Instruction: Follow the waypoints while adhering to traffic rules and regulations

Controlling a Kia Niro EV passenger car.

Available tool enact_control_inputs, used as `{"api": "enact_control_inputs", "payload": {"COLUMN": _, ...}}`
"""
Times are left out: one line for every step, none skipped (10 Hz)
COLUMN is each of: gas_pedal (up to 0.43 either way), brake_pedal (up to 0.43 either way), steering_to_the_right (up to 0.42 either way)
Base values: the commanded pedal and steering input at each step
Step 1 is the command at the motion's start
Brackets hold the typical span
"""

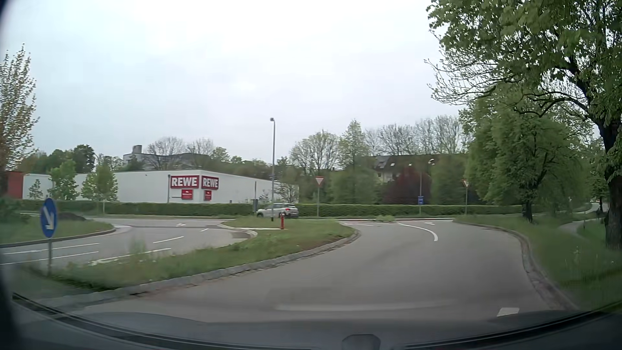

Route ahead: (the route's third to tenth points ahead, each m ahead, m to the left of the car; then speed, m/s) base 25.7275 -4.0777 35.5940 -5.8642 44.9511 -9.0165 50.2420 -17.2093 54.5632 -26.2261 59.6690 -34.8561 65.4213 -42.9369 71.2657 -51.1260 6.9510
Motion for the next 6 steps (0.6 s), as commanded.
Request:
{"api": "enact_control_inputs", "payload": {"gas_pedal": 0.220, "brake_pedal": 0.000, "steering_to_the_right": 0.262}}
{"api": "enact_control_inputs", "payload": {"gas_pedal": 0.240, "brake_pedal": 0.000, "steering_to_the_right": 0.249}}
{"api": "enact_control_inputs", "payload": {"gas_pedal": 0.240, "brake_pedal": 0.000, "steering_to_the_right": 0.240}}
{"api": "enact_control_inputs", "payload": {"gas_pedal": 0.240, "brake_pedal": 0.000, "steering_to_the_right": 0.238}}
{"api": "enact_control_inputs", "payload": {"gas_pedal": 0.240, "brake_pedal": 0.000, "steering_to_the_right": 0.236}}
{"api": "enact_control_inputs", "payload": {"gas_pedal": 0.240, "brake_pedal": 0.000, "steering_to_the_right": 0.227}}
